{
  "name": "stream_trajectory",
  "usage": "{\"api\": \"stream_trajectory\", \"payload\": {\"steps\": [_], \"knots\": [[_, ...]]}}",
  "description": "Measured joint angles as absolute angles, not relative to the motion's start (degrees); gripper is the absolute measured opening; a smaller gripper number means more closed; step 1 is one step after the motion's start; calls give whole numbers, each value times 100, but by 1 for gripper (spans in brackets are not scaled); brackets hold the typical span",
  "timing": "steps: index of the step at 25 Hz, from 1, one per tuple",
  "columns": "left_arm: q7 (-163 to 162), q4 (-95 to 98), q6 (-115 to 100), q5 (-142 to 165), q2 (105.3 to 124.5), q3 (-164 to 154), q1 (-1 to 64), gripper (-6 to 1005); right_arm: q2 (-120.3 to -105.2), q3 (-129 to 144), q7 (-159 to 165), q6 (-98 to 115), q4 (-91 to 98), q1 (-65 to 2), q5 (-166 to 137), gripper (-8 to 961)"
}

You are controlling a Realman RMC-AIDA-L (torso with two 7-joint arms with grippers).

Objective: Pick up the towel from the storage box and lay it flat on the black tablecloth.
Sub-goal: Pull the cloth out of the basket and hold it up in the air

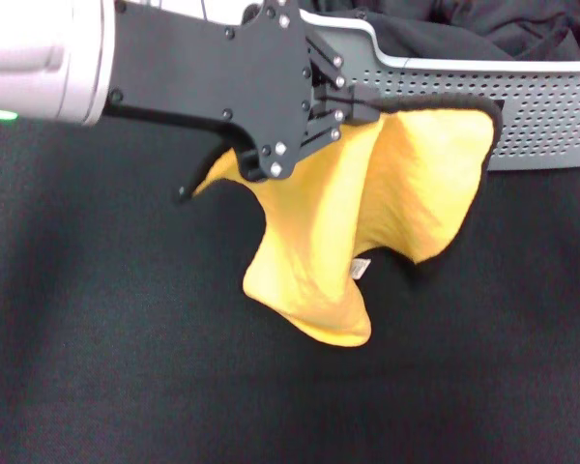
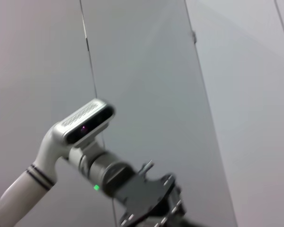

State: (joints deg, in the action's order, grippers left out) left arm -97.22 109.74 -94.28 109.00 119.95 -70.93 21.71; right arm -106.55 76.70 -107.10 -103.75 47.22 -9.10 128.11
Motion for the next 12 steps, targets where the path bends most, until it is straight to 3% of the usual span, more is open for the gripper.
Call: {"api": "stream_trajectory", "payload": {"steps": [10,12], "knots": [[-9271,10806,-9528,10464,12013,-7159,1875,22,-10670,7638,-10336,-10360,3597,-1980,12500,859],[-9251,10757,-9529,10421,12014,-7180,1874,22,-10697,7638,-10329,-10350,3351,-2204,12354,716]]}}
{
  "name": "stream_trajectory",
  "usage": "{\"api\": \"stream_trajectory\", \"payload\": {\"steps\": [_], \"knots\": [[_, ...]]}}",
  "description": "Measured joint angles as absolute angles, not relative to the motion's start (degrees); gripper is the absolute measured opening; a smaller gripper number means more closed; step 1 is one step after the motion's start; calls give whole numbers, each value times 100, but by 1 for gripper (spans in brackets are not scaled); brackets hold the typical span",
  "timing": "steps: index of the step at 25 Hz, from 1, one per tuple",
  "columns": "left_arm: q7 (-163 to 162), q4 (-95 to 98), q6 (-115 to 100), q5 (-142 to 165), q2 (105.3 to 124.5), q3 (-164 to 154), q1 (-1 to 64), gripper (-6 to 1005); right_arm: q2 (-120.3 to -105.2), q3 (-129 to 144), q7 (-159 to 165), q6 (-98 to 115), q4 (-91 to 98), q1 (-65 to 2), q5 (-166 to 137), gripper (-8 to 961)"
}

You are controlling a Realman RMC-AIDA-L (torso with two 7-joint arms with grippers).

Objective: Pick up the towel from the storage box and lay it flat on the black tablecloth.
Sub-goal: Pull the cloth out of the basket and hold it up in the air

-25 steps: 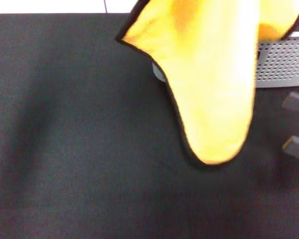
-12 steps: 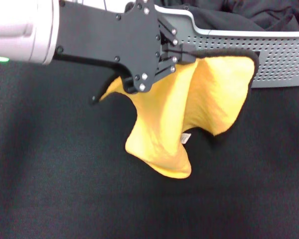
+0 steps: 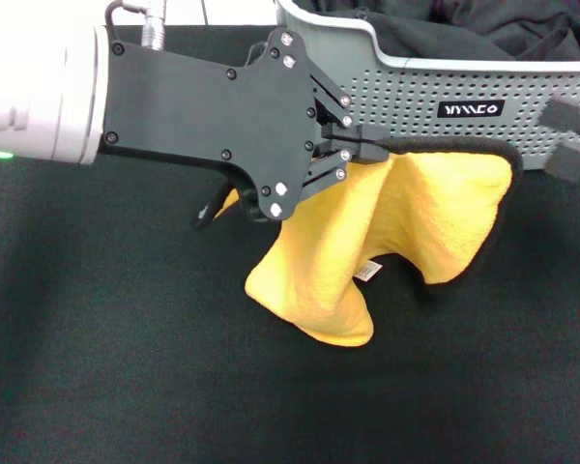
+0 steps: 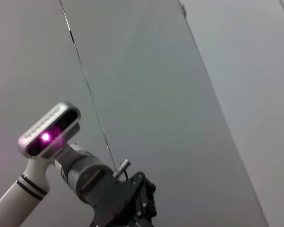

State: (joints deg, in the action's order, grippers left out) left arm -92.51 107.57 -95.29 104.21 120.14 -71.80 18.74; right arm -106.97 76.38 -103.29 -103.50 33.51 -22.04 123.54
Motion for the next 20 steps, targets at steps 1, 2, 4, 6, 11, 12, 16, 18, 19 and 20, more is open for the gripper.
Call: {"api": "stream_trajectory", "payload": {"steps": [1,2,4,6,11,12,16,18,19,20], "knots": [[-9237,10734,-9530,10401,12014,-7184,1873,22,-10710,7638,-10328,-10346,3276,-2270,12301,645],[-9218,10715,-9531,10388,12014,-7186,1872,22,-10732,7638,-10326,-10340,3170,-2373,12235,618],[-9178,10678,-9532,10374,12017,-7195,1872,22,-10764,7638,-10324,-10336,3059,-2504,12111,565],[-9165,10668,-9529,10329,12020,-7220,1874,23,-10796,7638,-10310,-10333,3020,-2585,12019,512],[-9163,10668,-9513,10266,12017,-7246,1897,23,-10855,7641,-10271,-10329,2992,-2664,11862,513],[-9163,10668,-9511,10264,12016,-7246,1899,23,-10859,7642,-10270,-10330,2992,-2664,11856,514],[-9162,10657,-9493,10260,12014,-7244,1896,24,-10864,7644,-10259,-10332,2985,-2624,11856,515],[-9161,10652,-9492,10260,12014,-7234,1897,24,-10862,7646,-10251,-10334,2982,-2593,11856,489],[-9160,10644,-9490,10260,12014,-7231,1899,24,-10859,7646,-10249,-10336,2985,-2564,11856,464],[-9159,10634,-9488,10262,12014,-7228,1905,24,-10857,7646,-10248,-10336,2986,-2549,11856,439]]}}
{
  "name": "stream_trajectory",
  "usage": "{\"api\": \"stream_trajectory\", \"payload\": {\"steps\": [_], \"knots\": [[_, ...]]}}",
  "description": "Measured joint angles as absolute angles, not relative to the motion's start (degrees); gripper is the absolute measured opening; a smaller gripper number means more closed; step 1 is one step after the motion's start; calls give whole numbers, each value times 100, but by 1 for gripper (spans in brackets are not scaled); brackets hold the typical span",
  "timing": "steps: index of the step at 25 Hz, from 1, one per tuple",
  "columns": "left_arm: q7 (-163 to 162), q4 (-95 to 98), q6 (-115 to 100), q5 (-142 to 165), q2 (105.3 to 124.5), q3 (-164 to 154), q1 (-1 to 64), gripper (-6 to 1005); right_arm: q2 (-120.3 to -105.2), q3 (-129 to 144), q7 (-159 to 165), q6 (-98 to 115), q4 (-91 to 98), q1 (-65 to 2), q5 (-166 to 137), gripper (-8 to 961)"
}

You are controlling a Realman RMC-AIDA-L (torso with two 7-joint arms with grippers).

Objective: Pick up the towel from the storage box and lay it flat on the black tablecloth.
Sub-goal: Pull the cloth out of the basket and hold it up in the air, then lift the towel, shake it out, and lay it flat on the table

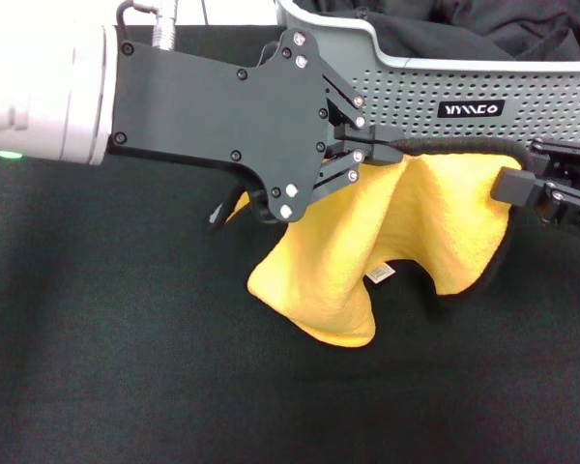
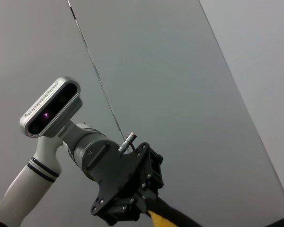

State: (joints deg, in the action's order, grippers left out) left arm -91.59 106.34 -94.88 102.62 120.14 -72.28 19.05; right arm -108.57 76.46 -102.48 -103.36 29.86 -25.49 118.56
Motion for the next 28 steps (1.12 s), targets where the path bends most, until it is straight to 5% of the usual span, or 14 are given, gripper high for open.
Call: {"api": "stream_trajectory", "payload": {"steps": [28], "knots": [[-8958,9965,-9370,10239,12028,-7252,1948,27,-10948,7595,-10682,-10356,3179,-2376,11921,64]]}}
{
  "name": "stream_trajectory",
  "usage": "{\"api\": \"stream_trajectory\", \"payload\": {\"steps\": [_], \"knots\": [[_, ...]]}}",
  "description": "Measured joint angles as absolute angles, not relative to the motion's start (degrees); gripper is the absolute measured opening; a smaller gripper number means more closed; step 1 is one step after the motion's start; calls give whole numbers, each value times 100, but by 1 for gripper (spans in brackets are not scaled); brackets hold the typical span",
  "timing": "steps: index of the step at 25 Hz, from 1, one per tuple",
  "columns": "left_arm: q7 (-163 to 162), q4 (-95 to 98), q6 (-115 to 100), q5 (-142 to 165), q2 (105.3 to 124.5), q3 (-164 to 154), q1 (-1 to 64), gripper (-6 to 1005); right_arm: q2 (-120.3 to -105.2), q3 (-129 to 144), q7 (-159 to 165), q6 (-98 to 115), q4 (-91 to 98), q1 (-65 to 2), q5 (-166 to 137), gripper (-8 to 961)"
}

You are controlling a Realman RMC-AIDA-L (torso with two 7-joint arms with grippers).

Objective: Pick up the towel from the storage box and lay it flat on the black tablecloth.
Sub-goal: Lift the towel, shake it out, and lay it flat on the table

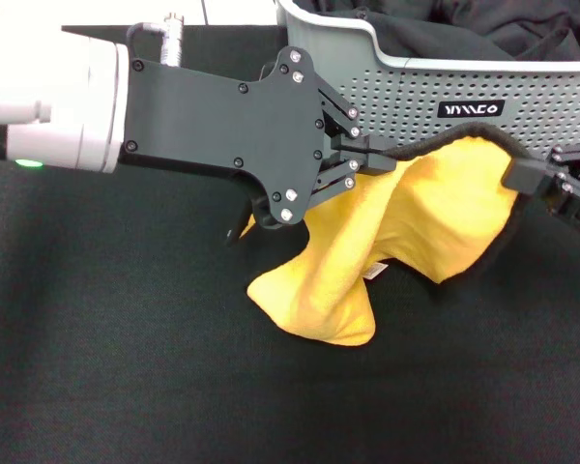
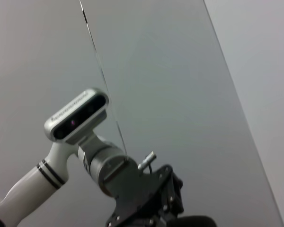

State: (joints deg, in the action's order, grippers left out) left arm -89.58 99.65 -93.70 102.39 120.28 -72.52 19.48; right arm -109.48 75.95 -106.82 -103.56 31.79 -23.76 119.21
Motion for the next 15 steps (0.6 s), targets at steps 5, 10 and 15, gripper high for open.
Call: {"api": "stream_trajectory", "payload": {"steps": [5,10,15], "knots": [[-8891,9646,-9293,10138,12031,-7268,1950,29,-10950,7423,-10665,-10352,3290,-2372,11992,10],[-8747,9277,-9076,10022,12032,-7308,1951,31,-10952,7268,-10461,-10332,3727,-2413,12038,12],[-8465,8690,-8751,9936,12031,-7471,2063,32,-10895,7082,-10005,-10303,3952,-2820,12020,13]]}}
